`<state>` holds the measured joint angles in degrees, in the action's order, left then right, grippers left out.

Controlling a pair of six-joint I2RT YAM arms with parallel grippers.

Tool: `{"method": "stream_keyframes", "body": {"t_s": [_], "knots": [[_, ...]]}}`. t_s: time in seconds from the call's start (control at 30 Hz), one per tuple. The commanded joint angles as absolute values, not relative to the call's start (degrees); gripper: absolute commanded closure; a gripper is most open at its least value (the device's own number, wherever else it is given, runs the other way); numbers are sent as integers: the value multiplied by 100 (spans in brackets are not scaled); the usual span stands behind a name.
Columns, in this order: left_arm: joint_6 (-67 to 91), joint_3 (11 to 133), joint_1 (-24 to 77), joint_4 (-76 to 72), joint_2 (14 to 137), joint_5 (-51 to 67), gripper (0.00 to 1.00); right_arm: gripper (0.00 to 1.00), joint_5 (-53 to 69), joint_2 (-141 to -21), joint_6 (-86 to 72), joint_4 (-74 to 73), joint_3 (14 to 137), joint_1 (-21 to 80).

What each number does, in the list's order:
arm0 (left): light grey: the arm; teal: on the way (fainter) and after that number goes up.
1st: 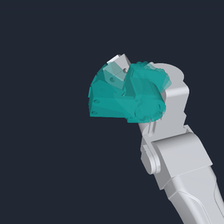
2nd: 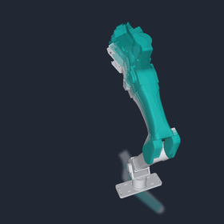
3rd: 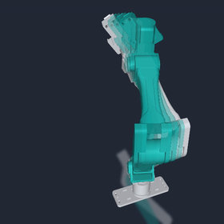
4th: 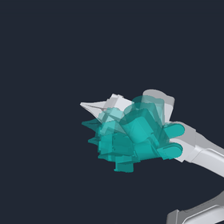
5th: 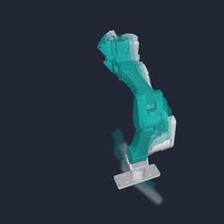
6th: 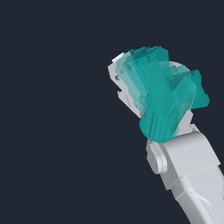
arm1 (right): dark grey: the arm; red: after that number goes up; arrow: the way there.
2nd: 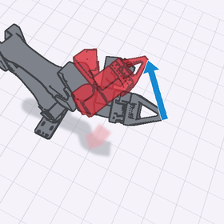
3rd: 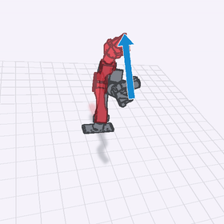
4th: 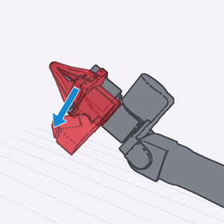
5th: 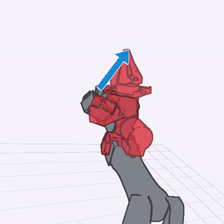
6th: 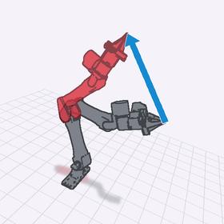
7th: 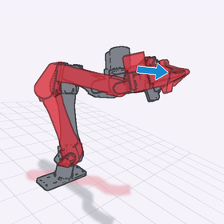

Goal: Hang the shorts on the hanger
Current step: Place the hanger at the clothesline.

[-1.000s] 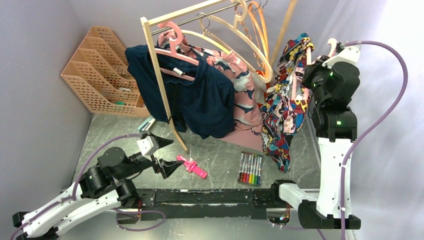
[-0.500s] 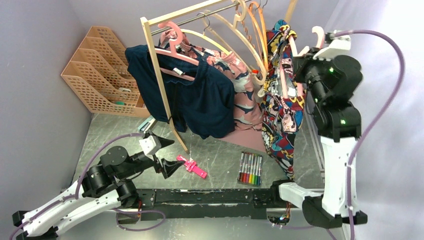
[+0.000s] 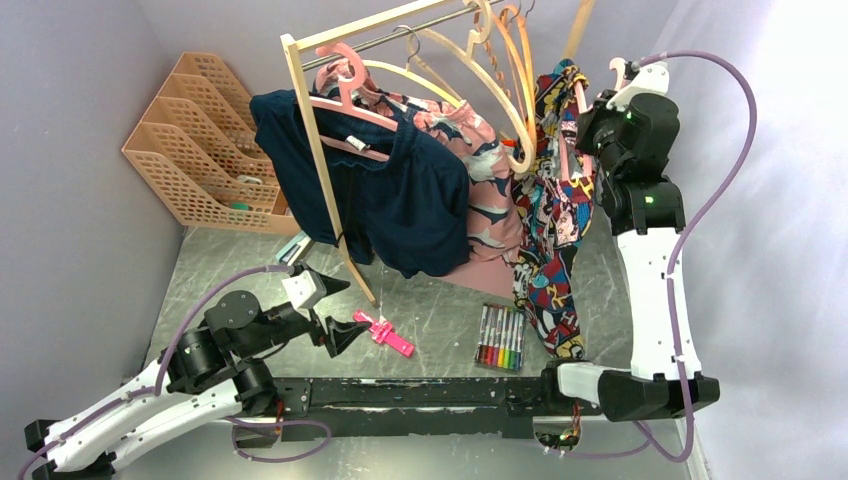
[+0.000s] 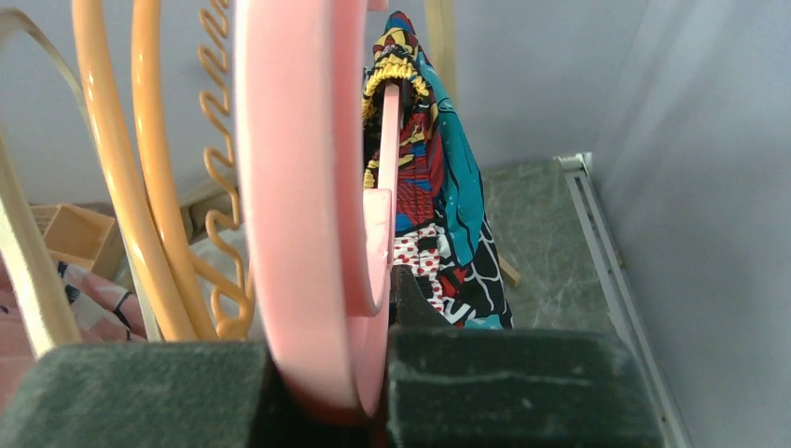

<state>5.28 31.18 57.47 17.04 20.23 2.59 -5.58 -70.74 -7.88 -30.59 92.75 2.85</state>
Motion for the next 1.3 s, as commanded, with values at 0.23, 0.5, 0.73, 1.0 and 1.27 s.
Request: {"method": "stream_keyframes", "body": {"t_s": [0.23,0.5,0.73,1.0,1.27], "knots": [[476,3146,5722,1705,2032,82,5,100,606,-7802,-645,-1580,9753,29],[468,3146,5722,1706,2021,-4,5,100,1515,-8041,-1054,-229,9223,-613],[449,3129,5715,1689,2013,-115,4,100,2393,-8322,-1487,1125,8945,-990],[445,3125,5713,1674,2023,-242,4,100,2747,-8997,-1800,1518,9608,-1011],[409,3116,5713,1640,2105,-207,4,100,2806,-9412,-1737,1384,10143,-823]]}}
